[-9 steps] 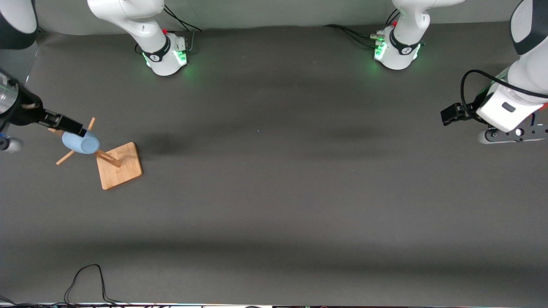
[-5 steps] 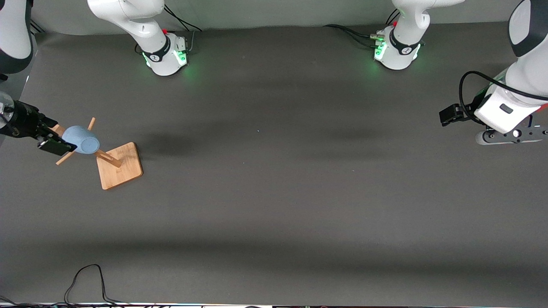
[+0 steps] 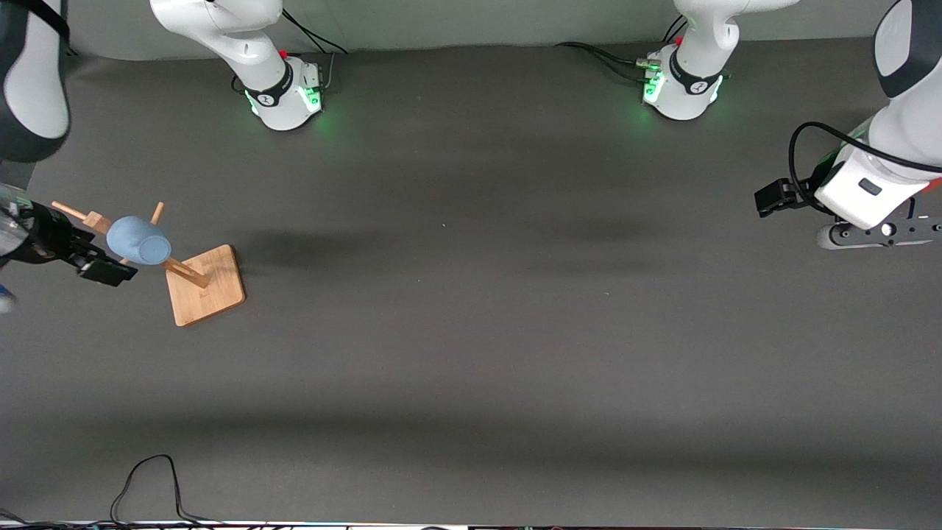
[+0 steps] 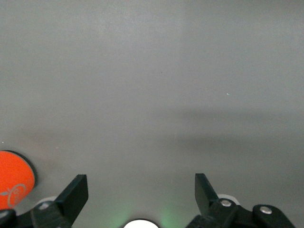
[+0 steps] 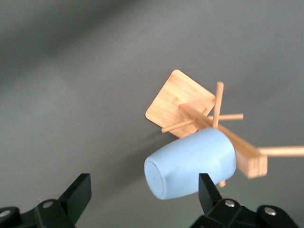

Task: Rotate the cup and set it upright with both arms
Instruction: 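Close the right gripper around the blue cup's base end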

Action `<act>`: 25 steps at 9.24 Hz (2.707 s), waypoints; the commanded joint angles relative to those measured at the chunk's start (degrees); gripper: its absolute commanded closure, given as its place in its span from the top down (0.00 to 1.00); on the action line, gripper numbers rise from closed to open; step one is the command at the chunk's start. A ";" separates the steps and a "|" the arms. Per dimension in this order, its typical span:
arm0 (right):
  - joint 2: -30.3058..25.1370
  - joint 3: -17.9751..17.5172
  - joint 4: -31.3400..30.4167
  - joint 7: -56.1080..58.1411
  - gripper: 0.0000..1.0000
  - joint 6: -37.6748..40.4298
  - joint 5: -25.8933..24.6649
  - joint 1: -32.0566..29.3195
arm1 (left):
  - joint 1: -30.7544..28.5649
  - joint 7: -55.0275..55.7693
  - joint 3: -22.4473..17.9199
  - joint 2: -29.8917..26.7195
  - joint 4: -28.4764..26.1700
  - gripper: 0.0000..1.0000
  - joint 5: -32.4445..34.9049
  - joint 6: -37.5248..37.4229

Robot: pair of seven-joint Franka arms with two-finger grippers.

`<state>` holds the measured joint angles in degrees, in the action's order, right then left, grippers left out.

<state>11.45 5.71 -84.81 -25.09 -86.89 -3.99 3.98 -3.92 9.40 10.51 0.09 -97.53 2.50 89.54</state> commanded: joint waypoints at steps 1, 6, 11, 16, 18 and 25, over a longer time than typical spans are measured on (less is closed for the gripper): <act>-0.10 0.36 -0.08 19.82 1.00 3.56 -1.73 0.85 | 0.49 -0.70 -0.40 0.27 1.11 1.00 -0.48 -0.68; -5.03 2.99 -4.84 48.51 1.00 3.13 5.29 0.50 | 0.66 -0.70 -0.40 0.26 1.11 1.00 -0.48 -0.59; -7.66 7.56 -11.93 70.00 1.00 -3.97 13.57 0.59 | 0.75 -0.09 -0.40 0.44 1.46 1.00 -0.48 -0.59; -13.73 9.24 -25.73 80.79 1.00 -14.87 14.79 0.77 | 0.75 0.00 -0.31 0.44 1.46 1.00 -0.48 -0.59; -15.22 9.24 -29.95 88.16 1.00 -18.73 15.85 0.77 | 0.84 0.00 -0.40 0.53 1.46 1.00 -0.48 -0.51; -12.59 8.80 -30.59 90.39 0.43 -21.74 17.26 1.03 | 0.84 0.00 -0.31 0.53 1.55 1.00 -0.48 -0.51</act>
<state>-1.02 14.43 -114.82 63.48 -107.92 12.08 4.78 -3.82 9.40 10.62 0.21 -97.04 2.46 89.54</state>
